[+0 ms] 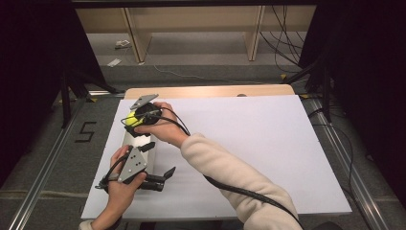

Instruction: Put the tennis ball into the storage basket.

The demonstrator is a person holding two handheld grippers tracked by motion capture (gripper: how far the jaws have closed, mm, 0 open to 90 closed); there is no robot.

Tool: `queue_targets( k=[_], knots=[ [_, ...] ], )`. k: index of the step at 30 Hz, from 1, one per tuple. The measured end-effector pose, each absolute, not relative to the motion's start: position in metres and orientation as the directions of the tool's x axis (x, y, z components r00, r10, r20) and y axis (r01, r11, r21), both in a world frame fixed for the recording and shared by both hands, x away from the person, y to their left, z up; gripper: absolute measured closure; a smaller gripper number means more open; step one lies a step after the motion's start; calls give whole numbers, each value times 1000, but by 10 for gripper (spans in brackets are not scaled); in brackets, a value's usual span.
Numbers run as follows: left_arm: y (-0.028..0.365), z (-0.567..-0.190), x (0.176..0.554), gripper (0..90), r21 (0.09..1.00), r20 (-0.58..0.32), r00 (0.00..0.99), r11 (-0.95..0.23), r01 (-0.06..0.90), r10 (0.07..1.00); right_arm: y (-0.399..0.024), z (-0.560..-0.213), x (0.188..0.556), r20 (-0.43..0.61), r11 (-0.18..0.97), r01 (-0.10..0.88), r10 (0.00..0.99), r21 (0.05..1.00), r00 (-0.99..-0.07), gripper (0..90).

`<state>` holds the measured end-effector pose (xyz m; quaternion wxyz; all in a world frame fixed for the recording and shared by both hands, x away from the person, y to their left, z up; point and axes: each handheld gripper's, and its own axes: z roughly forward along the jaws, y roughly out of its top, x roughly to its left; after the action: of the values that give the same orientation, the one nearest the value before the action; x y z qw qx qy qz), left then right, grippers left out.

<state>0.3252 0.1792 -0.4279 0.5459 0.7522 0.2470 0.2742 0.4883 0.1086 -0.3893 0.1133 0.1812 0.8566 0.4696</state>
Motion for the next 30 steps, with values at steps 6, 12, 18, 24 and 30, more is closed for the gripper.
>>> queue_targets(
  k=[6,12,18,24,30],
  knots=[
    [179,-428,325,0,957,142,729,-280,71,670,110,-391,489,-22,497,207,415,843,-910,263],
    [179,-428,325,0,957,142,729,-282,73,670,112,-393,489,-22,499,207,414,841,-910,263],
    [179,-428,325,0,957,143,728,-282,72,670,113,-394,488,-24,504,204,410,839,-912,262],
    [179,-428,325,0,956,145,729,-283,69,669,115,-396,488,-22,508,204,404,837,-915,263],
    [179,-428,325,0,956,145,730,-284,69,668,116,-399,488,-21,515,205,400,832,-916,262]
  ],
)
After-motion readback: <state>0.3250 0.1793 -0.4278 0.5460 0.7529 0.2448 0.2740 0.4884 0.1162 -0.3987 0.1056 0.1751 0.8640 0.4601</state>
